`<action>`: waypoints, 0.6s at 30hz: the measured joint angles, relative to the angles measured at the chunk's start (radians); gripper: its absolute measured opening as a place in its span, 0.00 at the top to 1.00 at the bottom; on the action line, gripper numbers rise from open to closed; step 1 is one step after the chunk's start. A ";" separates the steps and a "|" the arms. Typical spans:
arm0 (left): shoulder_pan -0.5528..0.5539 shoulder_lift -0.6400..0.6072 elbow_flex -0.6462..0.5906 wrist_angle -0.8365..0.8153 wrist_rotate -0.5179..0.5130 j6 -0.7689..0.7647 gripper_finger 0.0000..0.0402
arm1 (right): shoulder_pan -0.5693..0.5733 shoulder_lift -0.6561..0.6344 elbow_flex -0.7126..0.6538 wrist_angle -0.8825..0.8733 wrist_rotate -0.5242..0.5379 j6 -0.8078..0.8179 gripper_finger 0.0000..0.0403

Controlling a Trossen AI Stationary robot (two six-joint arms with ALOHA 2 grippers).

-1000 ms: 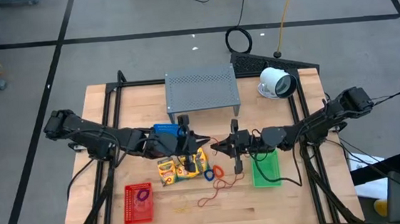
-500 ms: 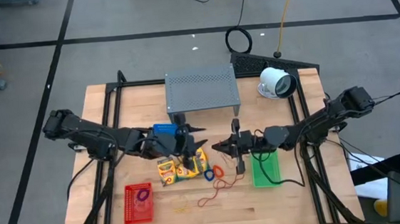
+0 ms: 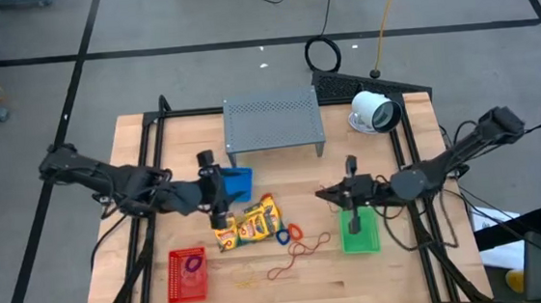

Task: Pick & Place Office Desk Supplies
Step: Put the red rubber band into the green bin

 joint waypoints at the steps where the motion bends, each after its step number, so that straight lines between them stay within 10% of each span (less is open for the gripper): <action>1: -0.008 -0.005 0.000 -0.023 0.000 -0.018 0.47 | 0.011 -0.020 0.000 -0.042 0.000 0.022 1.00; 18: -0.088 -0.012 0.000 -0.164 0.002 -0.202 0.47 | 0.064 -0.084 0.000 -0.714 -0.114 0.659 1.00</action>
